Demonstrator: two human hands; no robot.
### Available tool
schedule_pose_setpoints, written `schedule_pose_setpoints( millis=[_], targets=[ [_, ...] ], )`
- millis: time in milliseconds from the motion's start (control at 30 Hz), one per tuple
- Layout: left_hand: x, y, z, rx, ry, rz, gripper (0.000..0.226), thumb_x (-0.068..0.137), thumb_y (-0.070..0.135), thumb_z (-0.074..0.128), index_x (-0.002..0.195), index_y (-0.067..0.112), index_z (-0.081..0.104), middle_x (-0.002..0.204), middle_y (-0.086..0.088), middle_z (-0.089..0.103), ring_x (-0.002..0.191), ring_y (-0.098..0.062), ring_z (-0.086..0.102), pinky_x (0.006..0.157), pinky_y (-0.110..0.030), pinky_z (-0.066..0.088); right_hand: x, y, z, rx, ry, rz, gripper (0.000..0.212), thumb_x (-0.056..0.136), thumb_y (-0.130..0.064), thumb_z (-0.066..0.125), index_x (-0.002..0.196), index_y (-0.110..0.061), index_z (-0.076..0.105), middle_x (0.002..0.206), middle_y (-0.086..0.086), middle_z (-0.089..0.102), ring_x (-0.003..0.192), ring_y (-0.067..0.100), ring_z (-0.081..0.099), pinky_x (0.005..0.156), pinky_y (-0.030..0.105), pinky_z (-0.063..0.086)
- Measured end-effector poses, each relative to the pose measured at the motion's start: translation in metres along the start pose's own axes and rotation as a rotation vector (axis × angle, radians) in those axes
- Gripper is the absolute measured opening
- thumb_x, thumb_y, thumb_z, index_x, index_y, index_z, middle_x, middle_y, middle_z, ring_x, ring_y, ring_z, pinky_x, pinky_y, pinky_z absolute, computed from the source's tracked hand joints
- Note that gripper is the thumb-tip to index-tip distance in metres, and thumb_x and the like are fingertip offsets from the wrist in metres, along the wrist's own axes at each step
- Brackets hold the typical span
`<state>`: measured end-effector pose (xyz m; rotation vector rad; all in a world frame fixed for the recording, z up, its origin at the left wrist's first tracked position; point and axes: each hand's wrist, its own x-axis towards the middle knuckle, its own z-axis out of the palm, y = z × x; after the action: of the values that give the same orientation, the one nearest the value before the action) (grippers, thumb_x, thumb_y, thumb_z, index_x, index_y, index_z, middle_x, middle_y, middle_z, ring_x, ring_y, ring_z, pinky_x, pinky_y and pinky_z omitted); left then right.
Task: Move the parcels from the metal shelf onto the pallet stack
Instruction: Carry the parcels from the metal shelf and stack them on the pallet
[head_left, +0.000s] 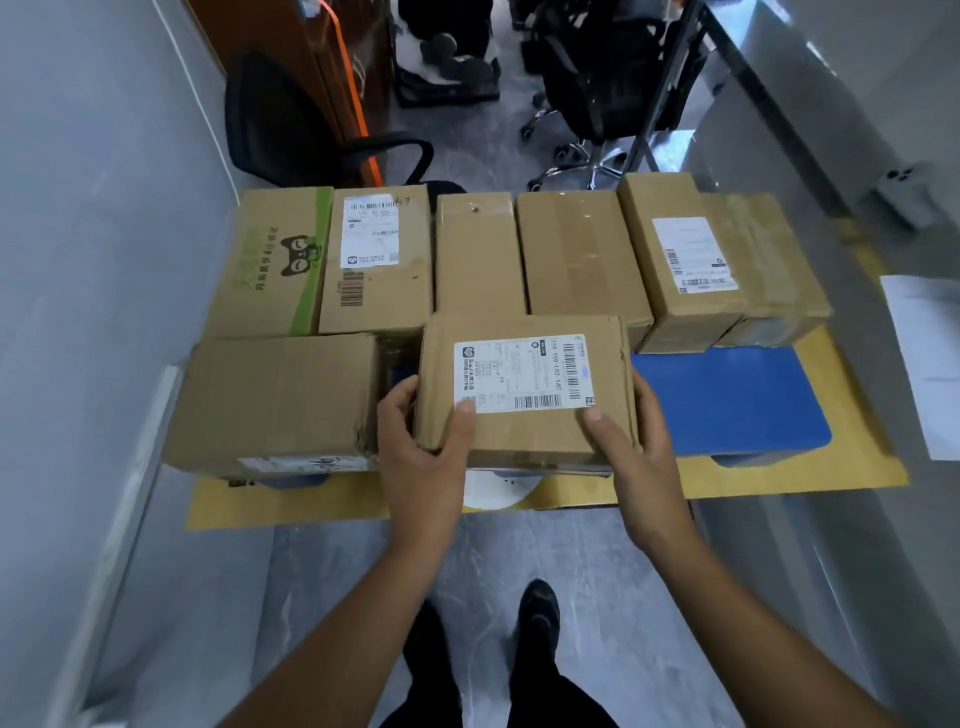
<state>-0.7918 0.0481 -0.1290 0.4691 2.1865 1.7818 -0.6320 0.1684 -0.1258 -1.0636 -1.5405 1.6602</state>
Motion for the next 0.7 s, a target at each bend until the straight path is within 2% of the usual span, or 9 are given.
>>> schedule_pose_setpoints(
  millis=[100,200,233,300,367,467,533,633,700],
  targets=[
    [-0.001,-0.015,0.000,0.087,0.013,-0.042,0.056,0.092,0.039,0.077,0.139,0.024,0.051,0.130,0.014,0.057,0.116,0.011,0.053,0.092,-0.006,0.044,0.005,0.016,0.003,-0.018,-0.027,0.026,0.073,0.086,-0.056,0.073,0.153,-0.045,0.045,0.144,-0.019,0.061,0.132,0.002,0.059,0.099,0.024,0.054],
    [0.002,-0.021,-0.001,0.181,-0.042,-0.035,0.063,0.094,0.038,0.074,0.146,0.020,0.045,0.140,0.009,0.051,0.116,0.007,0.051,0.094,-0.003,0.039,0.013,0.032,0.007,-0.028,-0.019,0.056,0.073,0.087,-0.055,0.073,0.153,-0.042,0.045,0.141,-0.021,0.062,0.128,0.000,0.060,0.096,0.020,0.055],
    [0.003,-0.020,-0.003,0.211,-0.072,-0.006,0.065,0.094,0.036,0.073,0.149,0.018,0.043,0.144,0.008,0.048,0.122,0.004,0.048,0.098,-0.005,0.038,0.015,0.035,0.009,-0.030,-0.008,0.069,0.073,0.085,-0.057,0.072,0.152,-0.043,0.046,0.139,-0.022,0.063,0.126,-0.001,0.061,0.095,0.020,0.056],
    [0.004,-0.014,-0.007,0.268,-0.111,0.115,0.064,0.095,0.031,0.070,0.149,0.011,0.043,0.149,0.000,0.045,0.135,-0.008,0.044,0.109,-0.019,0.039,0.018,0.040,0.014,-0.030,0.016,0.088,0.075,0.082,-0.063,0.071,0.151,-0.045,0.047,0.136,-0.024,0.064,0.123,-0.003,0.062,0.094,0.022,0.054],
    [0.010,-0.008,-0.018,0.324,-0.088,0.266,0.063,0.094,0.034,0.065,0.147,0.005,0.046,0.149,-0.009,0.048,0.140,-0.022,0.044,0.116,-0.031,0.037,0.019,0.042,0.018,-0.021,0.036,0.090,0.076,0.081,-0.065,0.070,0.151,-0.045,0.047,0.139,-0.022,0.063,0.126,-0.001,0.061,0.097,0.022,0.051],
    [0.036,-0.003,-0.046,0.444,0.000,0.424,0.060,0.095,0.039,0.061,0.140,0.001,0.053,0.141,-0.015,0.054,0.134,-0.037,0.049,0.112,-0.052,0.041,0.020,0.042,0.021,-0.034,0.022,0.087,0.075,0.084,-0.066,0.069,0.152,-0.044,0.046,0.143,-0.019,0.062,0.130,0.002,0.060,0.104,0.029,0.048],
    [0.057,-0.003,-0.065,0.544,-0.005,0.403,0.064,0.094,0.047,0.059,0.138,0.001,0.056,0.139,-0.015,0.056,0.132,-0.038,0.050,0.110,-0.058,0.040,0.020,0.042,0.023,-0.051,0.002,0.085,0.074,0.086,-0.066,0.067,0.153,-0.044,0.046,0.143,-0.020,0.062,0.130,0.001,0.060,0.105,0.029,0.048],
    [0.076,-0.002,-0.081,0.634,-0.099,0.228,0.078,0.088,0.067,0.049,0.145,0.012,0.051,0.146,-0.007,0.051,0.136,-0.028,0.045,0.117,-0.052,0.034,0.020,0.039,0.029,-0.070,-0.013,0.082,0.072,0.087,-0.067,0.066,0.152,-0.044,0.047,0.142,-0.020,0.063,0.130,0.001,0.060,0.105,0.029,0.047],
    [0.078,-0.004,-0.083,0.662,-0.130,0.180,0.083,0.086,0.072,0.045,0.148,0.017,0.048,0.149,-0.004,0.048,0.140,-0.026,0.042,0.120,-0.049,0.032,0.021,0.037,0.034,-0.099,-0.034,0.083,0.070,0.087,-0.069,0.065,0.152,-0.046,0.048,0.142,-0.022,0.062,0.129,-0.001,0.059,0.103,0.028,0.047]
  ],
)
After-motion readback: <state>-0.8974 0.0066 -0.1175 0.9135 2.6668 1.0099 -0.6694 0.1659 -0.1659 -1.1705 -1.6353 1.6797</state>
